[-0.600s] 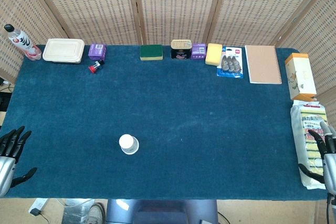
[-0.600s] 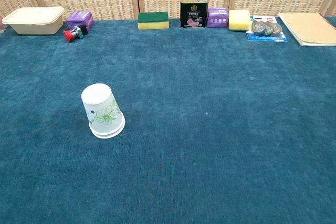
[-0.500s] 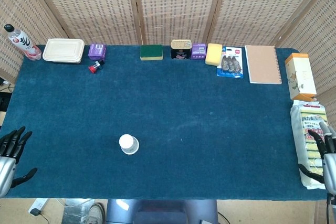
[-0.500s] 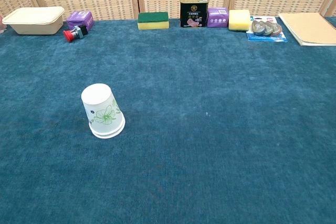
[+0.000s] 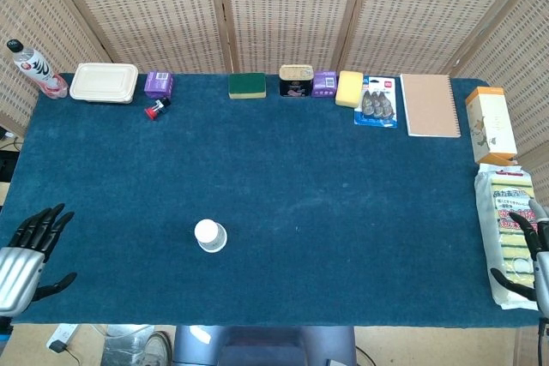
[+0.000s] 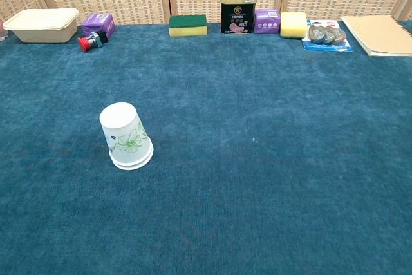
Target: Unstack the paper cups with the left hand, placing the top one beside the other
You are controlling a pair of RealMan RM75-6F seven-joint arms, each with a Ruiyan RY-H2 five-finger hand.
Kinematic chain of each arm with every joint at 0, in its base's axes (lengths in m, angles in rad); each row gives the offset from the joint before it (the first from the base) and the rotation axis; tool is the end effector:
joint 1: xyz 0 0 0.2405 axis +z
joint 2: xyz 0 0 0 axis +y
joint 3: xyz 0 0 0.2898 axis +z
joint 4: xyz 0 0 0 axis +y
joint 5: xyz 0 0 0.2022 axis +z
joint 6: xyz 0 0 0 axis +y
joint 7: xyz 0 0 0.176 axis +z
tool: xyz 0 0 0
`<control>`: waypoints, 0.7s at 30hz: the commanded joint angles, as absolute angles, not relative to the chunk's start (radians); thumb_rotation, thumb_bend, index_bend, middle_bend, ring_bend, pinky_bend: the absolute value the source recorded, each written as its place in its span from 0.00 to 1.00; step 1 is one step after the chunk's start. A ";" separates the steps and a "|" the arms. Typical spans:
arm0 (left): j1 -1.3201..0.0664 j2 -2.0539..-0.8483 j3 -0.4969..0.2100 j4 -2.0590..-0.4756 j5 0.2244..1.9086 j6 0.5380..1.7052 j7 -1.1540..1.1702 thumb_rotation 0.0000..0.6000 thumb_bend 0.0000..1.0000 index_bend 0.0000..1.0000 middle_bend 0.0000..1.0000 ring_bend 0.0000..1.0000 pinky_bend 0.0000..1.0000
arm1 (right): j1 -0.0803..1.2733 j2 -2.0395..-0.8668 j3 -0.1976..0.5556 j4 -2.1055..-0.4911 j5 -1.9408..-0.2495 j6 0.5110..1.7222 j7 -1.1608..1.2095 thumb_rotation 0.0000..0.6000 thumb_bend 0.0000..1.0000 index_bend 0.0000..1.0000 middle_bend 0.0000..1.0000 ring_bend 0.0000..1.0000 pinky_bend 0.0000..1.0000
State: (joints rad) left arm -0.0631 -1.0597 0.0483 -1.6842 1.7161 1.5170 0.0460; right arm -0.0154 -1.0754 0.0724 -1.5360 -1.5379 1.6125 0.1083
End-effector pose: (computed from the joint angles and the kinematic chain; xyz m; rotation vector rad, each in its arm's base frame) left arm -0.3043 0.1832 0.1701 -1.6004 -0.8538 -0.9383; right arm -0.3551 -0.1839 0.2247 1.2861 -0.8207 0.9391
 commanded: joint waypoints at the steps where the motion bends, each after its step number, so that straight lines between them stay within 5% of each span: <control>1: -0.170 -1.010 0.024 -1.786 1.715 1.372 0.021 1.00 0.15 0.00 0.00 0.00 0.09 | -0.018 -1.065 0.072 -1.538 -1.543 1.618 0.137 1.00 0.02 0.14 0.02 0.00 0.00; 10: -0.351 -0.978 -0.068 -2.030 1.540 1.104 0.253 1.00 0.15 0.02 0.00 0.00 0.09 | -0.027 -1.043 0.062 -1.544 -1.564 1.632 0.196 1.00 0.02 0.14 0.02 0.00 0.00; 21: -0.499 -1.105 -0.133 -2.121 1.198 1.009 0.623 1.00 0.15 0.23 0.00 0.00 0.09 | -0.030 -1.024 0.064 -1.537 -1.559 1.632 0.264 1.00 0.02 0.14 0.02 0.00 0.00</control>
State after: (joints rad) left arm -0.4488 -1.0598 -0.1110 -2.0925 1.2743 1.0371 0.5485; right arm -0.0292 -1.0262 0.0636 -1.5378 -1.5591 1.6304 0.2606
